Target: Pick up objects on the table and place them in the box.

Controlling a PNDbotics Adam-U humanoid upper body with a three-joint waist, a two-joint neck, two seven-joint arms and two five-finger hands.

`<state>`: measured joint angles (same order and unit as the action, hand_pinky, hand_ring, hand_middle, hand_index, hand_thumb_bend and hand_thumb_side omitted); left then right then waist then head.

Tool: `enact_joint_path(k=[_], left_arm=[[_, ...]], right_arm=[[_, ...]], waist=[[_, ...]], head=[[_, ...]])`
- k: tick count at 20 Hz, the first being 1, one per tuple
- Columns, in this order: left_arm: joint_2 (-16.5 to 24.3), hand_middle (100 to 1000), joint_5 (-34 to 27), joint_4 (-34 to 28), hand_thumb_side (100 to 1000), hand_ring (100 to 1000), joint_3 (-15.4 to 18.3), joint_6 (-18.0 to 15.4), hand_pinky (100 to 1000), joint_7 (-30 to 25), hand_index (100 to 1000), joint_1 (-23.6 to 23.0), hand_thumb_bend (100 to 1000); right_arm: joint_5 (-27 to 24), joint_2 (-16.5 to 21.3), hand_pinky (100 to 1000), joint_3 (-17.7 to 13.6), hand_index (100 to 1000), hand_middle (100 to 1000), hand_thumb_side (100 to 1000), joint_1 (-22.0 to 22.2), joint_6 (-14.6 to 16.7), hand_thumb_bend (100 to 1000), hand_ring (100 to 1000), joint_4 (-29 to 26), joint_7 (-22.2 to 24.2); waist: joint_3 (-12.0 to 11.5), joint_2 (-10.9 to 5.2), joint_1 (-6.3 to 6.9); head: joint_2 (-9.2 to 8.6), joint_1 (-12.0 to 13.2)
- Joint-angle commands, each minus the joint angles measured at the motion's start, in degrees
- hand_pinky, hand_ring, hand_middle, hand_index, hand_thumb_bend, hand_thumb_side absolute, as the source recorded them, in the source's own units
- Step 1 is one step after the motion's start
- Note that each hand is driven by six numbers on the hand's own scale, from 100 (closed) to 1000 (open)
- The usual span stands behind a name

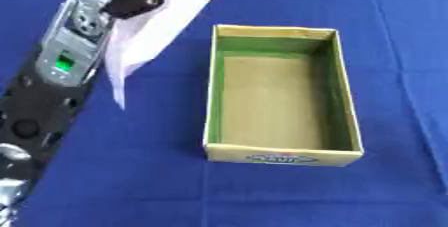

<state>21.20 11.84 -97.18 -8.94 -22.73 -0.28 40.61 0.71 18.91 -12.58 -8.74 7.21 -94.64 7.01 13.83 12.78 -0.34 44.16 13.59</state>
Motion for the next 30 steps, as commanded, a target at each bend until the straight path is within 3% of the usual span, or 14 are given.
enact_joint_path(k=[1, 7, 15, 20, 26, 28, 29, 30], left_arm=[[-1.39, 100, -2.24, 0.73, 611, 100, -0.92, 0.01, 100, -1.14, 100, 2.74, 100], [-2.52, 100, -4.27, 1.2, 634, 100, -2.68, -0.31, 100, -3.13, 100, 5.46, 100], [-2.88, 100, -4.23, 3.1, 637, 100, -4.57, -1.66, 100, -4.18, 100, 6.83, 100], [-3.15, 100, -3.38, 7.37, 652, 100, -6.83, -4.74, 100, -3.0, 100, 8.41, 100], [-3.94, 100, -0.24, 12.99, 676, 100, -8.57, -8.98, 100, -1.78, 100, 9.68, 100], [-4.13, 100, 1.23, 14.53, 698, 100, -8.66, -10.1, 100, -0.51, 100, 9.9, 100], [-4.2, 100, 2.02, 15.16, 785, 100, -8.82, -10.66, 100, 0.04, 193, 9.96, 100], [-4.26, 100, 2.97, 15.77, 767, 100, -9.13, -11.33, 100, 0.09, 150, 9.98, 100]], right_arm=[[-0.19, 0.54, 451, 0.2, 930, 770, 758, -1.11, 0.12, 100, 605, -1.47, 0.53], [-0.39, 0.44, 451, 0.51, 930, 770, 759, -1.72, 0.17, 100, 605, -1.54, 0.9], [-0.48, 0.41, 451, 0.63, 931, 771, 762, -1.82, 0.17, 100, 605, -1.58, 1.07], [-0.53, 0.32, 451, 0.83, 931, 771, 763, -1.91, 0.15, 100, 605, -1.59, 1.26], [-0.58, 0.01, 451, 1.05, 931, 771, 764, -2.14, 0.11, 100, 606, -1.57, 1.5], [-0.63, -0.07, 451, 1.12, 932, 771, 765, -2.19, 0.1, 100, 605, -1.59, 1.54], [-0.65, -0.11, 451, 1.14, 932, 771, 766, -2.2, 0.09, 100, 606, -1.6, 1.55], [-0.66, -0.15, 451, 1.17, 932, 771, 766, -2.2, 0.08, 100, 605, -1.61, 1.55]], waist=[[0.94, -0.42, -0.05], [3.05, 0.16, 0.18], [3.8, 0.21, 0.43], [4.31, 0.18, 0.5], [5.14, 0.1, 0.4], [5.36, 0.02, 0.32], [5.46, -0.02, 0.28], [5.57, -0.08, 0.24]], head=[[-0.05, 1.37], [-0.05, 2.52], [-0.05, 2.97], [-0.05, 4.05], [-0.05, 3.56], [-0.05, 3.26], [-0.05, 3.08], [-0.05, 2.92]])
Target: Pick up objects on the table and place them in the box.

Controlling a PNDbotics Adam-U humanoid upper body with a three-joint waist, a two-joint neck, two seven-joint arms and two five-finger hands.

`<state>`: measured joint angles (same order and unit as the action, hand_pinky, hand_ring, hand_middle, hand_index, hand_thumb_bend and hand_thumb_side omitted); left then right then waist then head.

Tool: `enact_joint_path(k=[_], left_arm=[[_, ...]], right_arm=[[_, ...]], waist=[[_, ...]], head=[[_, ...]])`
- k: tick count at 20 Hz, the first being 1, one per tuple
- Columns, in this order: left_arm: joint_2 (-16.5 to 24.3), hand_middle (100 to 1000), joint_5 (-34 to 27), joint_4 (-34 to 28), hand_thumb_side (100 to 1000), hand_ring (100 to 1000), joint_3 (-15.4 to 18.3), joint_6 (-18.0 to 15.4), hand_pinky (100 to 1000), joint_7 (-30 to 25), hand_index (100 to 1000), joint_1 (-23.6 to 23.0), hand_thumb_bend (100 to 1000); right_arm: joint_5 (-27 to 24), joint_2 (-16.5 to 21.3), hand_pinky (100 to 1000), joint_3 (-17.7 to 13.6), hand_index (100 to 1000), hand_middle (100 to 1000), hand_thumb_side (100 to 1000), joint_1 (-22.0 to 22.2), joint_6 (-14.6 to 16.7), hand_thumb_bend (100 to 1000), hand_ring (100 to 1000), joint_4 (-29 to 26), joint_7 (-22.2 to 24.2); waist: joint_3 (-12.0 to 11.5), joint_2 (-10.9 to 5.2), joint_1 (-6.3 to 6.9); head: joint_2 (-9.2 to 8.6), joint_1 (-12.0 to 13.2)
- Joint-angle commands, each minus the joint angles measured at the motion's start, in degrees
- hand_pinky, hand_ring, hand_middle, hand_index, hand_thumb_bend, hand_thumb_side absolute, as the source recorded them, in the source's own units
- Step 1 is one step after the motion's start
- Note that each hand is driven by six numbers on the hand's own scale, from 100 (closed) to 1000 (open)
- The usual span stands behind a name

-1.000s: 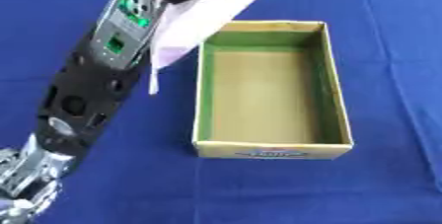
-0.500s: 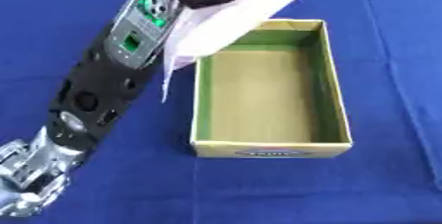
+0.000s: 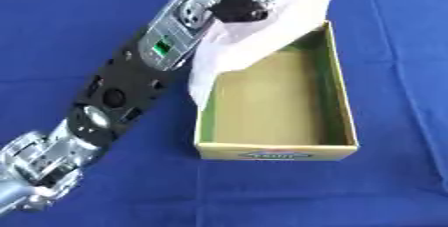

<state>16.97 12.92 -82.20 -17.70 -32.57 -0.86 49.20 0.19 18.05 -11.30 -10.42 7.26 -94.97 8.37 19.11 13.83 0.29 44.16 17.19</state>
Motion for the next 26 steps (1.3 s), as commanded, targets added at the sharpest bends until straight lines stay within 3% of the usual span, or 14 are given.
enact_joint_path(k=[1, 2, 3, 4, 5, 13, 26], left_arm=[[-0.11, 494, 2.82, 1.37, 903, 339, -0.75, -2.22, 119, 0.33, 584, 1.38, 100], [-0.24, 641, 4.02, 2.04, 903, 484, -1.41, -3.2, 259, -1.26, 584, 1.32, 100], [-0.5, 788, 4.5, 2.69, 985, 624, -1.84, -4.13, 388, -2.96, 836, 1.25, 100], [-0.65, 826, 5.07, 3.07, 1000, 611, -2.11, -5.16, 371, -4.75, 868, 1.23, 100], [-0.74, 865, 5.66, 3.32, 1000, 733, -2.14, -6.06, 494, -6.22, 910, 1.2, 100], [-1.4, 897, 6.6, 5.12, 1000, 792, -1.8, -9.34, 591, -13.69, 937, 0.74, 100], [-1.37, 917, 6.05, 4.52, 1000, 818, -1.04, -8.87, 628, -15.16, 948, 0.49, 100]], right_arm=[[-0.15, 0.68, 451, -0.08, 932, 771, 766, -0.53, 0.02, 100, 606, -1.29, 0.2], [-0.16, 0.64, 451, -0.04, 932, 772, 776, -0.57, 0.01, 100, 606, -1.3, 0.22], [-0.17, 0.6, 451, -0.02, 932, 771, 767, -0.59, 0.0, 100, 606, -1.32, 0.22], [-0.17, 0.58, 451, -0.03, 932, 771, 761, -0.6, -0.01, 100, 606, -1.33, 0.21], [-0.17, 0.57, 451, -0.04, 932, 772, 767, -0.6, -0.02, 100, 606, -1.34, 0.19], [-0.14, 0.6, 451, -0.07, 933, 772, 769, -0.48, -0.03, 100, 606, -1.4, 0.09], [-0.14, 0.51, 451, -0.1, 933, 773, 773, -0.2, -0.03, 100, 606, -1.38, -0.03]], waist=[[0.38, -1.16, -0.41], [0.49, -1.2, -0.44], [0.56, -1.23, -0.46], [0.6, -1.26, -0.49], [0.61, -1.27, -0.51], [0.53, -1.24, -0.67], [0.37, -1.2, -0.98]], head=[[-0.05, -0.78], [-0.05, -0.87], [-0.05, -0.94], [-0.05, -0.98], [-0.05, -1.01], [-0.05, -1.02], [-0.05, -0.98]])
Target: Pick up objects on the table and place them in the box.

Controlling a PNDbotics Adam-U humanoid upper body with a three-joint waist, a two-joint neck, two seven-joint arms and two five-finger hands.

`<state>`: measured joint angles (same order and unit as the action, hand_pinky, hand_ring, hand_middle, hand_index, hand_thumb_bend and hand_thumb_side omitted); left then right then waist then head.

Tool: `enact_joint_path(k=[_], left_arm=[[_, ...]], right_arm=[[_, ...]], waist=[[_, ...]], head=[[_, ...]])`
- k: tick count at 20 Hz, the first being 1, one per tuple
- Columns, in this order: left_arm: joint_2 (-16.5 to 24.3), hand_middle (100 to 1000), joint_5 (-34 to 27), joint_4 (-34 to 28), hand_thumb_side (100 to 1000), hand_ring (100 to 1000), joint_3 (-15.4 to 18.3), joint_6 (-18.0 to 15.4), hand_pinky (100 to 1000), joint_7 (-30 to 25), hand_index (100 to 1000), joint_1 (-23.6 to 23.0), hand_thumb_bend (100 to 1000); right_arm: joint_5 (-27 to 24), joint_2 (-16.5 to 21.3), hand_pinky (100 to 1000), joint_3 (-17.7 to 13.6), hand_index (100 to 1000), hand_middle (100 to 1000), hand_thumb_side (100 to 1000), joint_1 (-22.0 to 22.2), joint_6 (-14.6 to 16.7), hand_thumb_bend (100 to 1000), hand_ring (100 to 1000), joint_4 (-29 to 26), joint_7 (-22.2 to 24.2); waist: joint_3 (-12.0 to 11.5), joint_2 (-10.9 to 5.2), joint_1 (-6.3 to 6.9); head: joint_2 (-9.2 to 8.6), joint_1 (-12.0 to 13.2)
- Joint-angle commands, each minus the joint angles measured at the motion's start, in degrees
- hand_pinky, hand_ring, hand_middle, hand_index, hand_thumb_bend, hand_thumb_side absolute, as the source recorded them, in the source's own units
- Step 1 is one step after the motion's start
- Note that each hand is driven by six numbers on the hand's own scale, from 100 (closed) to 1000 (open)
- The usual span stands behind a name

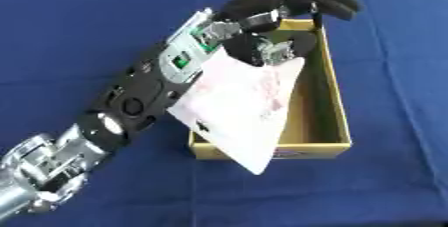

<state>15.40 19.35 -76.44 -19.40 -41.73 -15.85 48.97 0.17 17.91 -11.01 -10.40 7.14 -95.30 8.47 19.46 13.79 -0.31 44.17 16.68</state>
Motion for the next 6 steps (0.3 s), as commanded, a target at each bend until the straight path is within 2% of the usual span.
enact_joint_path(k=[1, 6], left_arm=[[0.25, 920, -0.41, -1.45, 1000, 821, 0.72, 0.4, 630, -0.3, 951, 0.69, 100], [0.37, 916, 0.34, -1.86, 997, 823, 0.92, 0.94, 635, -0.94, 955, 0.52, 100]], right_arm=[[-0.13, 0.65, 451, -0.39, 933, 773, 774, -0.2, 0.09, 100, 606, -1.05, -0.12], [-0.15, 0.63, 451, -0.38, 933, 773, 775, -0.14, 0.1, 100, 607, -1.06, -0.12]], waist=[[0.0, -1.16, -0.39], [-0.12, -1.16, -0.47]], head=[[-0.05, -0.47], [-0.05, -0.47]])
